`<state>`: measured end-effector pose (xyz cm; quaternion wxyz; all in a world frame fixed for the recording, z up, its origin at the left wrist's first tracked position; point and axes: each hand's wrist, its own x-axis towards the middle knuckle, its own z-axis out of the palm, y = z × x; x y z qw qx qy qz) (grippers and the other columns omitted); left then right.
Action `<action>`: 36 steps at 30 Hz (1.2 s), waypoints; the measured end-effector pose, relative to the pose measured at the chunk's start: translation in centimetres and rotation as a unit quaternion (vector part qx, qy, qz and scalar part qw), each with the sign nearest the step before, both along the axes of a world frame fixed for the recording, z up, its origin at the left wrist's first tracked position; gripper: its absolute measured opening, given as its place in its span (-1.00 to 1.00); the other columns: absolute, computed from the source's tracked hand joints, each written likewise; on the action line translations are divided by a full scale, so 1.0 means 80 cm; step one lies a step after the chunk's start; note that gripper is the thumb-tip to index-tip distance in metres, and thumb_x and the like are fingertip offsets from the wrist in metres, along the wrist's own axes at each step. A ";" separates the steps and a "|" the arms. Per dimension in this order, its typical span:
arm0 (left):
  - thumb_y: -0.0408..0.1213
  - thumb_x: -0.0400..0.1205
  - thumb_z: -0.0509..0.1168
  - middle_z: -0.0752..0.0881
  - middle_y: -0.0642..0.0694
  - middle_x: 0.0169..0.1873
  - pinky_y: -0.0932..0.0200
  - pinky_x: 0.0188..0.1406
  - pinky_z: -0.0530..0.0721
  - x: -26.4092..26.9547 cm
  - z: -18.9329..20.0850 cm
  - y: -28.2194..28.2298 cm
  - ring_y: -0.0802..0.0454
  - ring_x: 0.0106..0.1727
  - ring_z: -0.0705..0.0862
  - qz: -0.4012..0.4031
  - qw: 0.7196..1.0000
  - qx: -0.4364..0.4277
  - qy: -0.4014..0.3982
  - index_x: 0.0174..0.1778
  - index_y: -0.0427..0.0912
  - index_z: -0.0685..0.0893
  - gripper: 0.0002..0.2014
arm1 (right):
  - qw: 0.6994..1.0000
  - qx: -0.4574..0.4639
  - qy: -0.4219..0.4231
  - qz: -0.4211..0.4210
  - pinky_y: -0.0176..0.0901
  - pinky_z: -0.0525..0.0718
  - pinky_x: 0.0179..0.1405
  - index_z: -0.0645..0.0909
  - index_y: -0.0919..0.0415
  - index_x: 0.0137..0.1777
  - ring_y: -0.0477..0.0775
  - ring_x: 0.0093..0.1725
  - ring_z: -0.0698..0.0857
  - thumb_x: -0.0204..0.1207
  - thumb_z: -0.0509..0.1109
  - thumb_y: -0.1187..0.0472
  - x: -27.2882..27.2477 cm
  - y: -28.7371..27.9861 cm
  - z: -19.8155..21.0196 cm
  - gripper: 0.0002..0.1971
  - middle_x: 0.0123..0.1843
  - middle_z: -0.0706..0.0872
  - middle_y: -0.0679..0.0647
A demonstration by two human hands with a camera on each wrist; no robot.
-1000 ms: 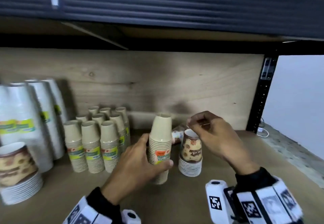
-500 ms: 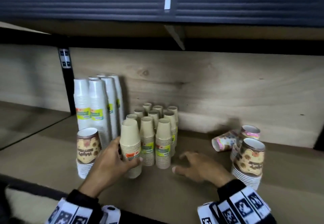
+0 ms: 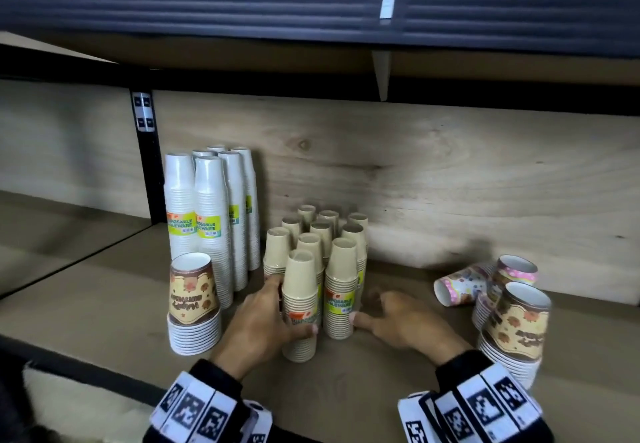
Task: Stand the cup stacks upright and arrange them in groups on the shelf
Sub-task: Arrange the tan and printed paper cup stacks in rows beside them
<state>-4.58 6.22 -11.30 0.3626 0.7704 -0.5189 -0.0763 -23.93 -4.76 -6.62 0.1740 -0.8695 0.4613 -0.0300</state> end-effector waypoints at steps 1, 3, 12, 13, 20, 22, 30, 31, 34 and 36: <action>0.17 0.20 0.62 0.72 0.13 0.22 0.11 0.22 0.64 0.000 0.000 -0.001 0.13 0.25 0.68 -0.002 1.000 -0.002 -0.004 0.39 0.09 0.45 -0.15 | 1.000 -0.001 -0.003 0.003 -0.15 0.53 0.36 0.50 -0.01 0.48 0.05 0.43 0.58 0.53 0.30 -0.31 -0.001 0.000 0.002 -0.40 0.44 0.62 -0.05; 0.16 0.21 0.62 0.63 0.10 0.27 0.13 0.28 0.59 0.001 -0.001 -0.002 0.11 0.29 0.62 -0.005 1.000 -0.006 -0.009 0.43 0.05 0.44 -0.13 | 1.000 -0.001 -0.014 0.003 -0.17 0.52 0.34 0.49 0.00 0.48 0.03 0.43 0.58 0.54 0.30 -0.30 -0.002 0.000 0.004 -0.41 0.43 0.62 -0.07; 0.19 0.20 0.59 0.68 0.25 0.16 0.08 0.14 0.73 0.010 -0.012 0.001 0.30 0.10 0.70 -0.029 0.998 -0.038 0.039 0.28 0.20 0.46 -0.25 | 0.972 -0.077 -0.224 -0.005 -0.06 0.54 0.35 0.22 -0.11 0.58 0.11 0.45 0.53 0.50 0.39 -0.23 0.019 0.002 0.013 -0.30 0.51 0.44 0.03; 0.16 0.21 0.59 0.69 0.25 0.15 0.08 0.12 0.75 0.011 -0.013 0.001 0.31 0.09 0.71 -0.033 0.998 -0.041 0.046 0.28 0.19 0.47 -0.27 | 0.966 -0.088 -0.244 0.004 -0.06 0.54 0.34 0.17 -0.16 0.60 0.12 0.43 0.55 0.51 0.39 -0.20 0.021 0.004 0.014 -0.28 0.50 0.43 0.02; 0.07 0.24 0.59 0.70 0.26 0.16 0.06 0.16 0.74 0.018 -0.018 0.003 0.33 0.10 0.72 -0.044 0.996 -0.047 0.066 0.33 0.15 0.42 -0.24 | 0.955 -0.127 -0.261 0.055 -0.24 0.52 0.14 0.37 -0.29 0.46 0.03 0.20 0.64 0.58 0.38 -0.06 0.034 -0.002 0.011 -0.53 0.20 0.50 -0.08; 0.17 0.20 0.54 0.71 0.24 0.16 0.06 0.16 0.75 0.019 -0.019 0.003 0.32 0.11 0.72 -0.049 0.995 -0.048 0.078 0.34 0.15 0.43 -0.22 | 0.953 -0.126 -0.267 0.061 -0.17 0.59 0.14 0.43 -0.28 0.39 0.02 0.14 0.68 0.58 0.39 -0.04 0.036 -0.003 0.009 -0.60 0.21 0.59 -0.08; -0.08 0.33 0.63 0.70 0.18 0.19 0.19 0.12 0.75 0.013 -0.016 0.006 0.31 0.09 0.72 -0.045 0.995 -0.056 0.072 0.37 0.08 0.47 -0.29 | 0.952 -0.126 -0.274 0.048 -0.08 0.66 0.09 0.47 -0.27 0.34 0.03 0.07 0.72 0.56 0.41 -0.04 0.041 -0.007 0.002 -0.63 0.18 0.66 -0.10; -0.09 0.33 0.63 0.70 0.18 0.19 0.20 0.11 0.76 0.013 -0.016 0.007 0.31 0.10 0.72 -0.046 0.995 -0.056 0.072 0.39 0.07 0.47 -0.28 | 0.952 -0.128 -0.273 0.047 -0.08 0.66 0.10 0.47 -0.27 0.34 0.03 0.07 0.72 0.56 0.41 -0.04 0.041 -0.006 0.002 -0.63 0.19 0.66 -0.10; 0.00 0.32 0.62 0.65 0.18 0.24 0.18 0.10 0.76 0.011 -0.017 0.008 0.30 0.14 0.69 -0.044 0.995 -0.054 0.064 0.42 0.09 0.43 -0.23 | 0.952 -0.130 -0.273 0.043 -0.07 0.66 0.11 0.47 -0.28 0.34 0.04 0.08 0.73 0.56 0.41 -0.04 0.043 -0.006 0.002 -0.63 0.21 0.67 -0.11; 0.25 0.21 0.56 0.58 0.23 0.23 0.14 0.09 0.76 0.009 -0.017 0.008 0.28 0.16 0.65 -0.027 0.997 -0.055 0.036 0.42 0.15 0.40 -0.14 | 0.954 -0.128 -0.268 0.041 -0.08 0.66 0.12 0.46 -0.28 0.34 0.03 0.09 0.73 0.56 0.40 -0.04 0.043 -0.006 0.003 -0.63 0.23 0.66 -0.11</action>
